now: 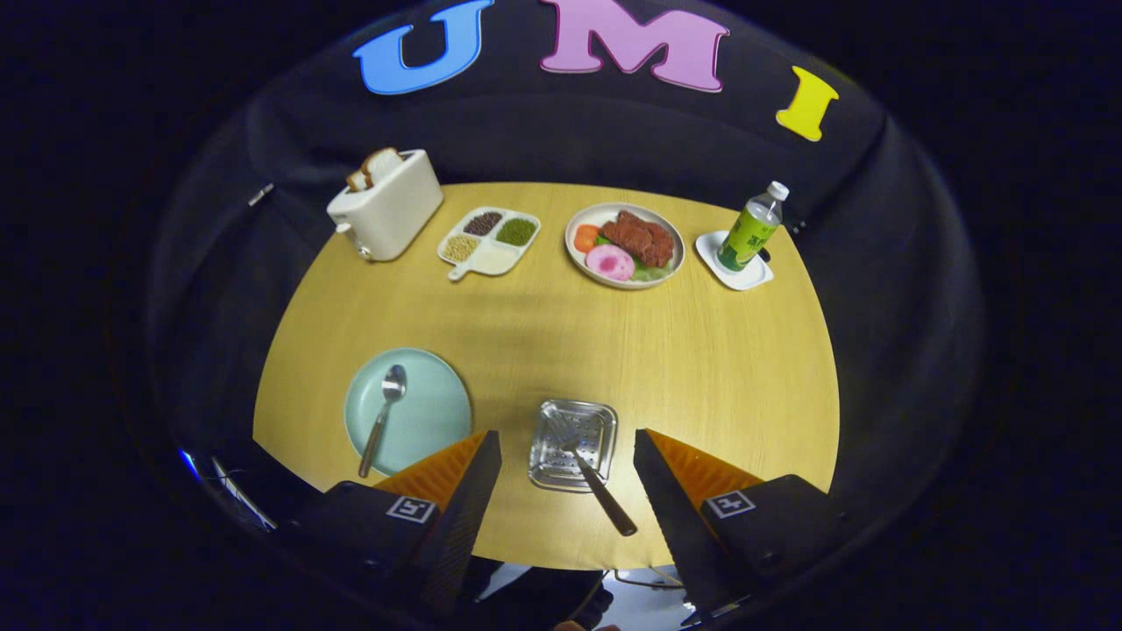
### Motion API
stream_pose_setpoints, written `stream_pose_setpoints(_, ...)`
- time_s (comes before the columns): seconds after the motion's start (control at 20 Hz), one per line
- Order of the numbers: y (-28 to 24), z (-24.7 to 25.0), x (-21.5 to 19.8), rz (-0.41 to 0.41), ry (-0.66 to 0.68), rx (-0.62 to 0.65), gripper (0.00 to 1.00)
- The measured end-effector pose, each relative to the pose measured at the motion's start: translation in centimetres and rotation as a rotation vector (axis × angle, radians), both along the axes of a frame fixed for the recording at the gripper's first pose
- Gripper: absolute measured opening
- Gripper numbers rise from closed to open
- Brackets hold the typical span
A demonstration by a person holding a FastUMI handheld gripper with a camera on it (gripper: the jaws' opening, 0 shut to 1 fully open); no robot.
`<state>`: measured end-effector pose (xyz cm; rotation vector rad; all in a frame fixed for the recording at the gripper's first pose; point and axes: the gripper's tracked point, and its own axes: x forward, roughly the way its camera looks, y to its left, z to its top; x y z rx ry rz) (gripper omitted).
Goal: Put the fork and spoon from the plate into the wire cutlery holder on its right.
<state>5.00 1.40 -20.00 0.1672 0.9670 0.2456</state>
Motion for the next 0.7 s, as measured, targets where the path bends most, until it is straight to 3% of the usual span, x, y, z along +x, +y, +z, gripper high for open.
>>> stream_pose_setpoints(0.15,6.5,1.8,-1.0,0.094,-0.074,0.074,0.95)
stream_pose_setpoints(0.3,13.7,-0.2,-2.7,0.177,-0.02,0.139,0.95)
stream_pose_setpoints(0.5,20.8,-4.4,-5.4,0.231,0.097,0.18,0.96)
stream_pose_setpoints(0.7,24.5,-8.2,-5.2,0.258,0.137,0.156,0.95)
